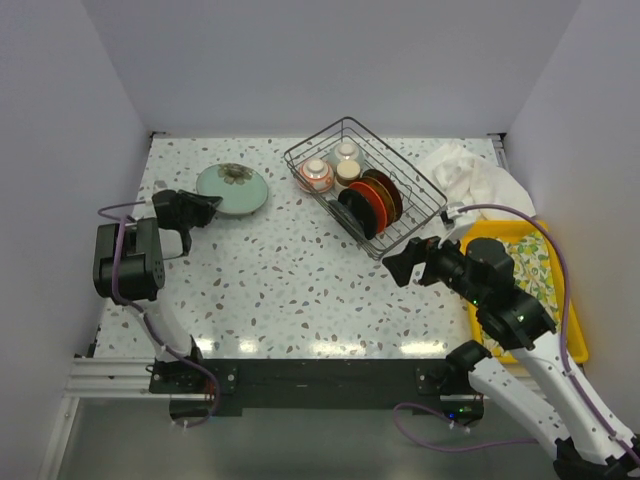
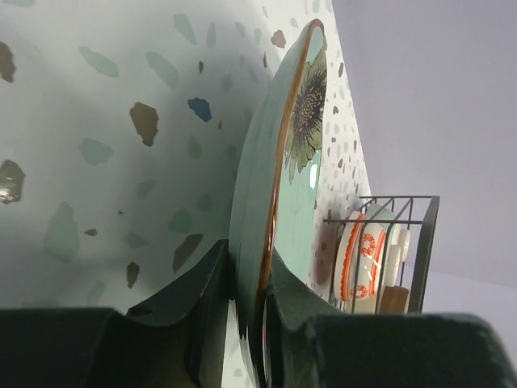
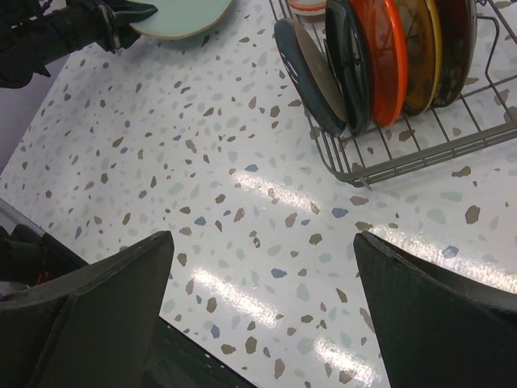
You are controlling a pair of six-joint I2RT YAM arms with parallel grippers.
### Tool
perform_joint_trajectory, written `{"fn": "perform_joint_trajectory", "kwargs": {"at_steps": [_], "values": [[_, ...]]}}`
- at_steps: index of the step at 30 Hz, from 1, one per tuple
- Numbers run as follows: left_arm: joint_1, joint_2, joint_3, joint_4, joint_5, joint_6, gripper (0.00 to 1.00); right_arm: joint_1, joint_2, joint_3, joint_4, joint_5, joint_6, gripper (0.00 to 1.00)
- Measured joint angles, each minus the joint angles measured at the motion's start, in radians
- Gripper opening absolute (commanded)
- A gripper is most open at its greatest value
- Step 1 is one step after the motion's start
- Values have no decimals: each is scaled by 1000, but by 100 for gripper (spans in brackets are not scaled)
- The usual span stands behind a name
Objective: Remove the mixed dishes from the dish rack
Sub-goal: Place the plate at the center of the board.
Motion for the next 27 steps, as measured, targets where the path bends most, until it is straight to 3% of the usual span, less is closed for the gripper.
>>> {"fn": "perform_joint_trajectory", "kwargs": {"at_steps": [3,10,16,21,27], "values": [[19,28,5,5,12,3,16,0,-4,0,-5,11,-1,98],[59,40,24,-6,55,60,57,0,-1,0,-8,23,0,98],[85,29,32,-85,74,145,80,0,25,0,-8,24,-1,98],[103,-46,34,-199,60,245,91,0,44,0,-8,27,-1,98],[119,-130,76,-388,-6,378,96,0,58,5,-12,50,-3,99]]}}
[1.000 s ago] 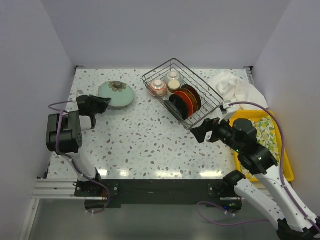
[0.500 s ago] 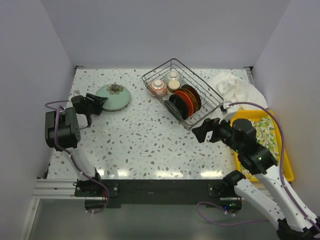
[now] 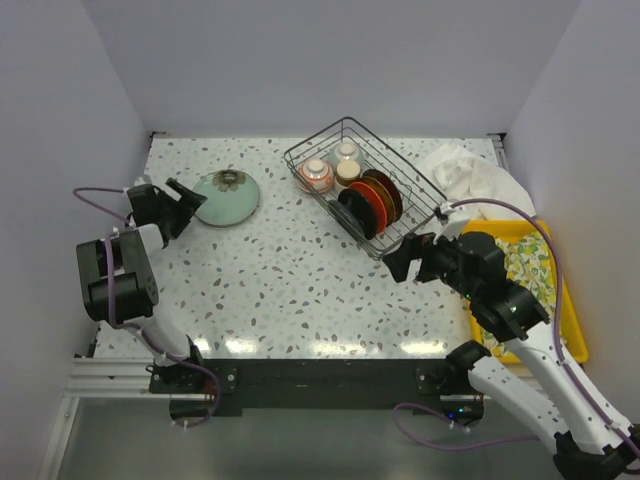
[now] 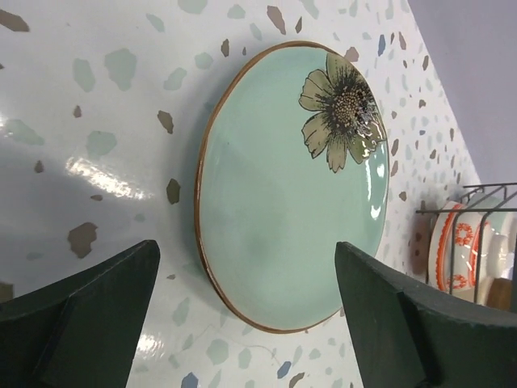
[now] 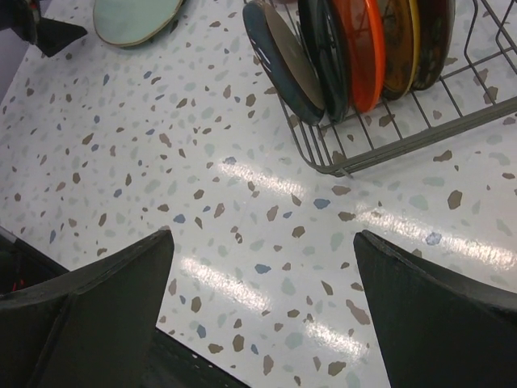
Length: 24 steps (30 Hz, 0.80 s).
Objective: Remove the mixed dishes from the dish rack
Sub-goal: Place the plate at the center of the board.
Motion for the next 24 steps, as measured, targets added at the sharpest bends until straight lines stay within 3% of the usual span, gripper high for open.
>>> {"fn": "perform_joint_trajectory", "kwargs": {"at_steps": [9,19,24], "values": [[-19,-196,19,-274,-116,199,100,0,116,104,-80,170,-50,99],[-324,-498,18,-454,-262,407,100,-17,418,271,-71,285,-178,98],[-403,-679,10,-538,-295,485,100,-54,543,338,-29,315,-249,90]]}}
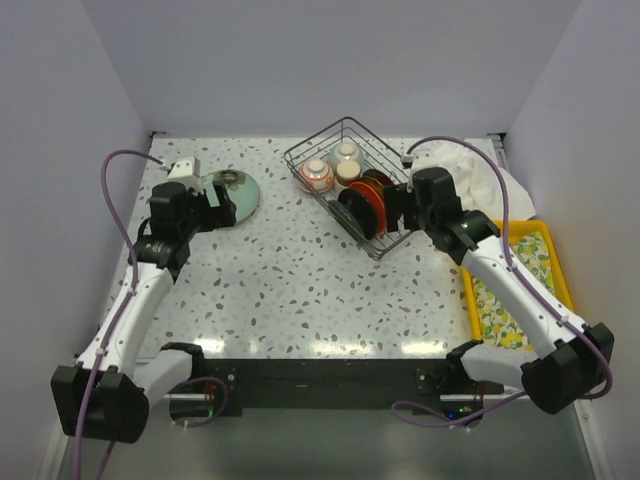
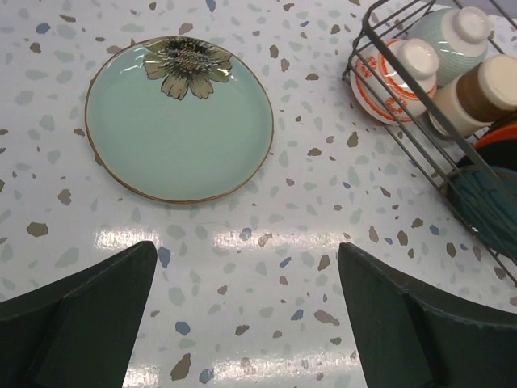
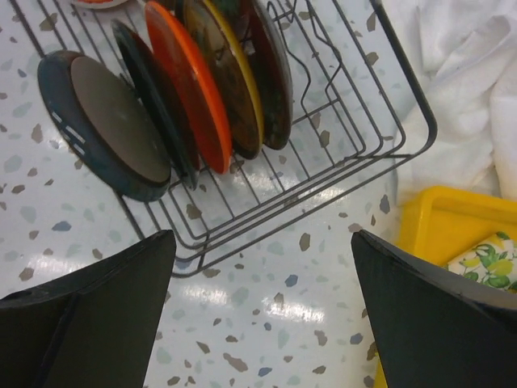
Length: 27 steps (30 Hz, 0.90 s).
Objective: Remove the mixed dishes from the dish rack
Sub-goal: Place the plate at the center of the board, then pick up the plate from the dish rack.
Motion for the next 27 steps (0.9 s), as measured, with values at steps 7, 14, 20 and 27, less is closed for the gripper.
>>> {"fn": "perform_joint_trajectory", "kwargs": {"at_steps": [7,14,20,27], "values": [[-13,-256,0,-188,14,17,100,-105,141,69,59,-19,-72,82],[-14,-446,0,-336,-13,-55,100,-121,256,118,120,-80,-136,72],[-16,-545,-66,-335,24,-118,100,-121,337,134,164,-85,-185,60],[-19,-589,-168,-350,72,-160,100,-121,424,193,202,-82,-234,50]]}}
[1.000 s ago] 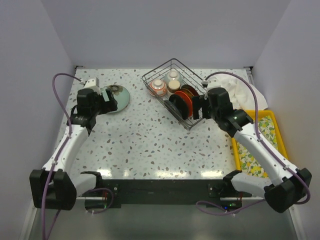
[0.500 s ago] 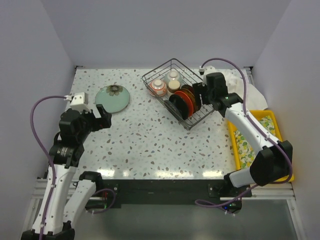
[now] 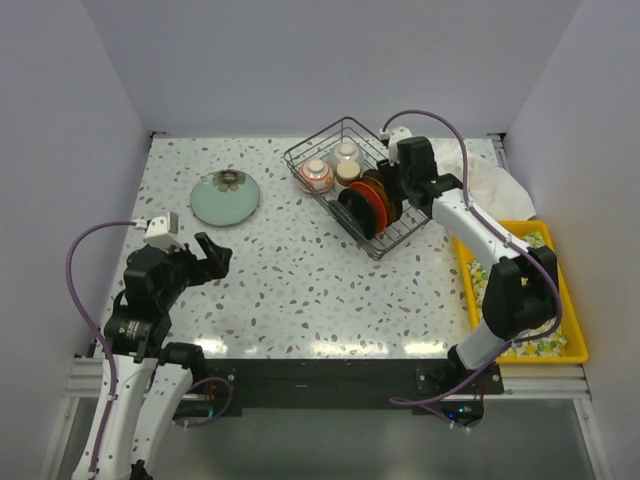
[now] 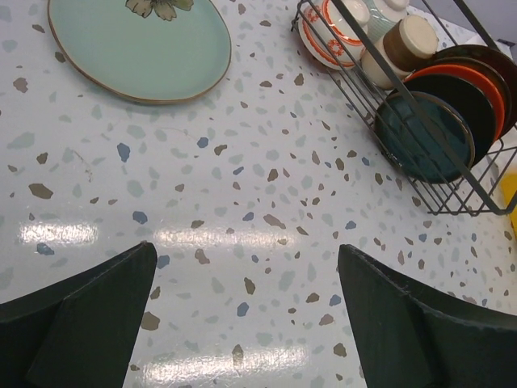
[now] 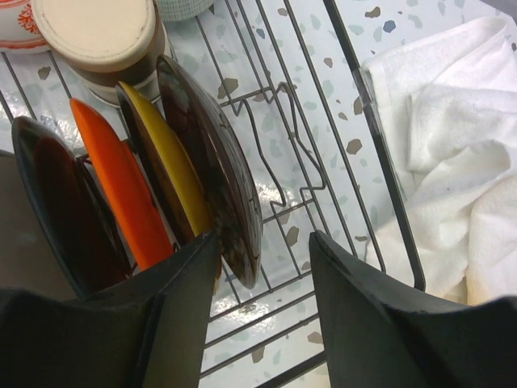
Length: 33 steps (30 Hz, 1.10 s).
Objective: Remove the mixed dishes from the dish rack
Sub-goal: Pick up the plate from the dish rack.
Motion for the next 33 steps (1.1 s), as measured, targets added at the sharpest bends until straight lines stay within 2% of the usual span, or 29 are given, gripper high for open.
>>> {"fn": "perform_joint_trajectory", "kwargs": {"at_steps": [8,10,14,20,24,33], "values": [[0,-3,-8,1,21,-7,100,-3,84,39,32,-2,-30,41],[0,-3,-8,2,22,-7,100,-3,100,42,31,-4,-35,35],[0,2,-8,2,23,-7,100,-3,118,47,25,-12,-48,29],[0,10,-8,3,26,-7,100,-3,125,56,17,-24,-81,0],[0,21,-8,3,26,-7,99,-4,136,73,-2,-18,-136,0],[0,37,-2,3,25,-7,99,2,131,77,-13,1,-147,0]]}}
